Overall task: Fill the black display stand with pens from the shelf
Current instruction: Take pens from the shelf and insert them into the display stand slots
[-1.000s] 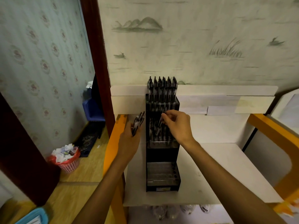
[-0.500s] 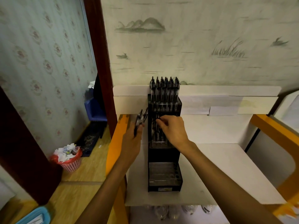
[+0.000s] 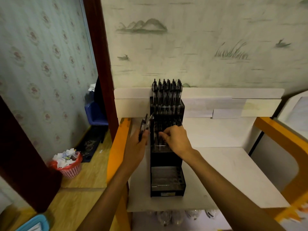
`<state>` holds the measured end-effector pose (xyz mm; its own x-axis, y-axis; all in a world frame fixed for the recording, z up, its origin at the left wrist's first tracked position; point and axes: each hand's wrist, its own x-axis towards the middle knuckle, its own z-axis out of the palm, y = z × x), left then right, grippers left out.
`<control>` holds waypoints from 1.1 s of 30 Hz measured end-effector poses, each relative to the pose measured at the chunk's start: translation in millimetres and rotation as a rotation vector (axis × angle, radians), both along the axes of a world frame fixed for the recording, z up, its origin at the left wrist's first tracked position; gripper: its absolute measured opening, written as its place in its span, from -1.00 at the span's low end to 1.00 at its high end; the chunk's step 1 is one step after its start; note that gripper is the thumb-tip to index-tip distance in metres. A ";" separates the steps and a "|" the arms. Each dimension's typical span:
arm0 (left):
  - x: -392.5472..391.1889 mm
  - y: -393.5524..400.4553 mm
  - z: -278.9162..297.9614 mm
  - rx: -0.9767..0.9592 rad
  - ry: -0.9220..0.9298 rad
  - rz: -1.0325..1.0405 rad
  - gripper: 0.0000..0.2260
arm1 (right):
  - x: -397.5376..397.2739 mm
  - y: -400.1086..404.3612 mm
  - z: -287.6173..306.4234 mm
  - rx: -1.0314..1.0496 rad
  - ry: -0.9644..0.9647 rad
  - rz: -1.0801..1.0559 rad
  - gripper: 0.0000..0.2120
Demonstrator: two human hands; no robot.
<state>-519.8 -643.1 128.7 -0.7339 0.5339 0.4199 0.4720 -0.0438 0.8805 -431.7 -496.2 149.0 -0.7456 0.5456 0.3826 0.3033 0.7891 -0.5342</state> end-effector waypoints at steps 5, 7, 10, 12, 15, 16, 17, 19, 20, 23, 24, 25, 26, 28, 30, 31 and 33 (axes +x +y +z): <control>2.1 1.2 3.2 -0.018 -0.021 -0.052 -0.78 | 9.3 7.1 10.4 -0.078 0.027 -0.025 -0.80; 3.2 4.5 4.2 -0.018 -0.032 -0.079 -0.77 | 13.6 6.5 17.5 -0.208 0.140 0.005 -0.85; 4.6 8.8 3.1 -0.031 -0.041 -0.106 -0.74 | 18.4 1.0 31.0 -0.598 0.293 0.137 -0.82; 7.4 11.3 1.3 -0.048 -0.032 -0.135 -0.74 | 21.2 -0.1 36.9 -0.719 0.336 0.178 -0.80; 13.5 15.9 -0.5 -0.046 -0.051 -0.169 -0.82 | 23.7 2.0 36.6 -0.764 0.357 0.167 -0.81; 14.0 17.3 -1.1 -0.044 -0.063 -0.174 -0.84 | 24.0 2.9 35.7 -0.773 0.363 0.164 -0.83; 13.5 18.3 -2.0 -0.052 -0.069 -0.174 -0.83 | 24.3 4.2 35.2 -0.778 0.376 0.159 -0.84; 8.9 18.2 -4.0 -0.109 -0.065 -0.154 -0.77 | 24.5 8.7 36.4 -0.774 0.426 0.129 -0.85; 5.3 17.5 -5.4 -0.144 -0.048 -0.129 -0.74 | 24.7 11.6 37.6 -0.760 0.450 0.105 -0.85; -4.7 14.0 -8.4 -0.149 -0.035 -0.014 -0.76 | 25.6 21.0 39.1 -0.525 0.443 0.037 -0.86; -6.4 13.1 -8.2 -0.119 -0.053 0.012 -0.76 | 25.7 22.7 38.8 -0.415 0.426 0.027 -0.85; -7.8 12.5 -7.9 -0.096 -0.071 0.024 -0.76 | 25.9 23.2 38.5 -0.329 0.411 0.021 -0.85; -8.8 12.1 -7.4 -0.085 -0.082 0.024 -0.75 | 25.7 23.0 38.4 -0.264 0.397 0.016 -0.85; -8.9 10.9 -6.0 -0.078 -0.084 0.012 -0.74 | 24.1 22.3 36.9 -0.133 0.365 0.003 -0.84; -7.5 9.8 -3.9 -0.055 -0.072 0.000 -0.73 | 21.3 21.8 34.4 -0.043 0.343 -0.001 -0.83; -7.2 9.7 -3.3 -0.036 -0.062 -0.001 -0.71 | 20.0 21.5 33.3 -0.015 0.339 0.001 -0.82; -6.3 9.7 -2.7 -0.013 -0.045 0.016 -0.69 | 17.6 21.1 31.5 0.033 0.321 0.010 -0.82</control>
<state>-526.1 -633.4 125.9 -0.7602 0.5275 0.3793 0.4323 -0.0251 0.9014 -414.1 -475.1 180.5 -0.5896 0.5218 0.6165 0.1156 0.8100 -0.5749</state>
